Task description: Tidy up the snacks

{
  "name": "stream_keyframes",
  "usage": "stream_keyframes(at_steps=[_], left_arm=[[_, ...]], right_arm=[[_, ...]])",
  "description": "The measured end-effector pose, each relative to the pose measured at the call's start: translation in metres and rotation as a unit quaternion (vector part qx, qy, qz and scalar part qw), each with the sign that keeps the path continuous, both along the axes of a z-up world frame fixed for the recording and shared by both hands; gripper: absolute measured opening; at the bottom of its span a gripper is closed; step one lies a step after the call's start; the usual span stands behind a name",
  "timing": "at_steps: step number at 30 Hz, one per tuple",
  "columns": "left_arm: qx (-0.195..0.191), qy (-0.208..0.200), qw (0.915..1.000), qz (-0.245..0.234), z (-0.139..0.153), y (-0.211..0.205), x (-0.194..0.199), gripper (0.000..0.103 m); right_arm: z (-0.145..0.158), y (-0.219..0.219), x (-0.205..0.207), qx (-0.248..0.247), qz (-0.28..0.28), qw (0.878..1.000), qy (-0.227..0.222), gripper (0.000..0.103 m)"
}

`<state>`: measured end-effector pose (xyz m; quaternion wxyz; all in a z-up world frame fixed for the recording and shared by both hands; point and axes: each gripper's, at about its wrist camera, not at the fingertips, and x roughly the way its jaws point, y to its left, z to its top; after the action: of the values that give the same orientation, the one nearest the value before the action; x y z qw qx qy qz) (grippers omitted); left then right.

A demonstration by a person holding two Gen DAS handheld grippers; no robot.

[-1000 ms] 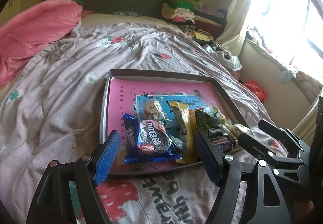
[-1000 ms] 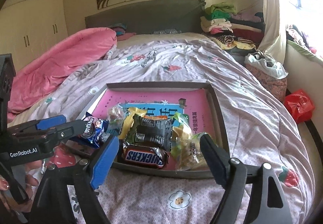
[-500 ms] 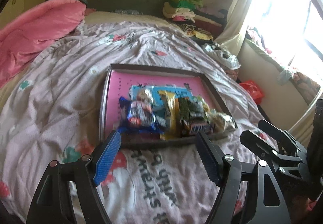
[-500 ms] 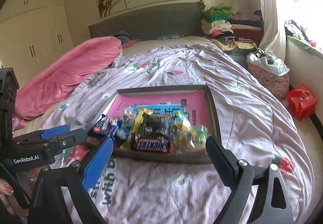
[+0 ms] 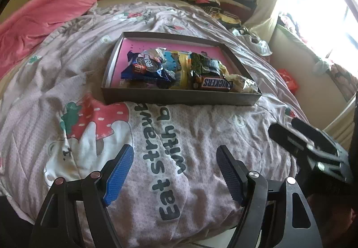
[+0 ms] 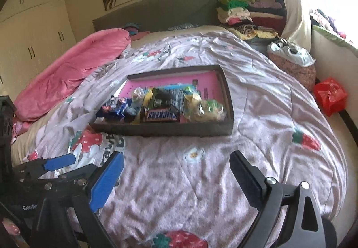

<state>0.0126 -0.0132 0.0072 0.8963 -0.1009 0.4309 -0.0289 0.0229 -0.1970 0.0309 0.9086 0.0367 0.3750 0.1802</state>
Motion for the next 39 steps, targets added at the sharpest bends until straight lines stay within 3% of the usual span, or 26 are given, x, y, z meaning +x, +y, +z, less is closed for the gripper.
stream_keyframes(at_steps=[4,39], left_arm=[[0.003,-0.005,1.0000,0.002,-0.0005,-0.0007,0.0007,0.077],[0.007,-0.004,0.9999,0.009,0.0030,0.0038,0.0001,0.077]], right_arm=[[-0.0080,0.0015,-0.0031,-0.003,0.002,1.000,0.015,0.096],[-0.0087,-0.0003,-0.0024,-0.003,-0.005,1.000,0.012,0.097]])
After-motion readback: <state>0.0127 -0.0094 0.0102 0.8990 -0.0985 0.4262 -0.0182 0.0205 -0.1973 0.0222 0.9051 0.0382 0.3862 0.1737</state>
